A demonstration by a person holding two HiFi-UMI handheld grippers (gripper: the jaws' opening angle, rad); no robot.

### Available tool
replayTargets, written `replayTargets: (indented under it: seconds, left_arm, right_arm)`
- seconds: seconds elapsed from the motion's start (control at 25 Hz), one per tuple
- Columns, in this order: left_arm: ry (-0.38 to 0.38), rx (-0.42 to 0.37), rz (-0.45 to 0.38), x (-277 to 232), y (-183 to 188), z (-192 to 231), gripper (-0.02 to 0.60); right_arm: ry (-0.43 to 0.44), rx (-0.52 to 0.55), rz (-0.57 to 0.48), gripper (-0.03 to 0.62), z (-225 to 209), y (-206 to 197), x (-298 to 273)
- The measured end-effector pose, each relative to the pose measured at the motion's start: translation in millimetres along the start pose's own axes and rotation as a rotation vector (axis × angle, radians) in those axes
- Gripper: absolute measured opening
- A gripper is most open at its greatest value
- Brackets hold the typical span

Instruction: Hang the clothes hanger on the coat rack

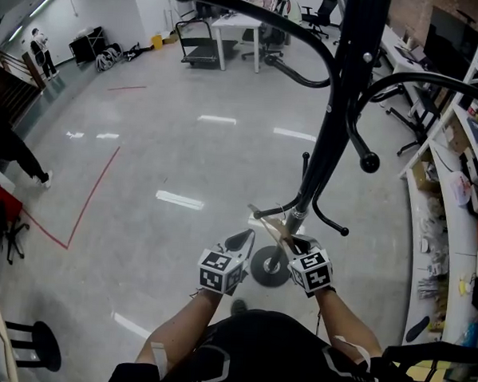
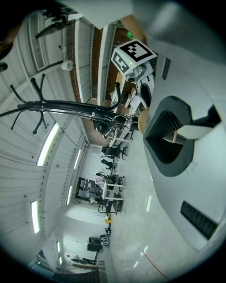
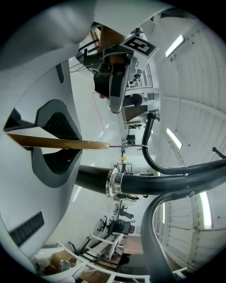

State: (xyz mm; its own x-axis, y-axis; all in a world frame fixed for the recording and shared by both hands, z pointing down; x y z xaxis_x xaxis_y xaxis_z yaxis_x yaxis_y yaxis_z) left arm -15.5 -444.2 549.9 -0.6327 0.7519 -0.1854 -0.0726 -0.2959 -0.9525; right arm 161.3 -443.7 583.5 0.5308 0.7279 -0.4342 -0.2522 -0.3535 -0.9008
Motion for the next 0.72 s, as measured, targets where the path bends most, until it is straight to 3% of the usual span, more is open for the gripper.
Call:
replayTargets:
  seconds: [0.72]
  left_arm:
    - [0.013,-0.005,-0.01,9.7,2.4,-4.0,0.0]
  right_arm:
    - [-0.013,0.035,-0.023,0.058,0.2,10.3,-2.4]
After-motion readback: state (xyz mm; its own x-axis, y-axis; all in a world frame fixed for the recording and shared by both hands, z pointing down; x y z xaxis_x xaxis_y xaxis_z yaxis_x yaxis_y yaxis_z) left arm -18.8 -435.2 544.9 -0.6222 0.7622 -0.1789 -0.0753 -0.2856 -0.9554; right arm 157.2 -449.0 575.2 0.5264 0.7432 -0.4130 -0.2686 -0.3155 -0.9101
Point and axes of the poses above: the fingertips, and each gripper's own axes: x backward along the fingers, z to its left, y out of its top, the point moved 7 cm from there along x, backward along the fingers, and after that the axes turned 8 degrees about -z, right-handed, at the moved point
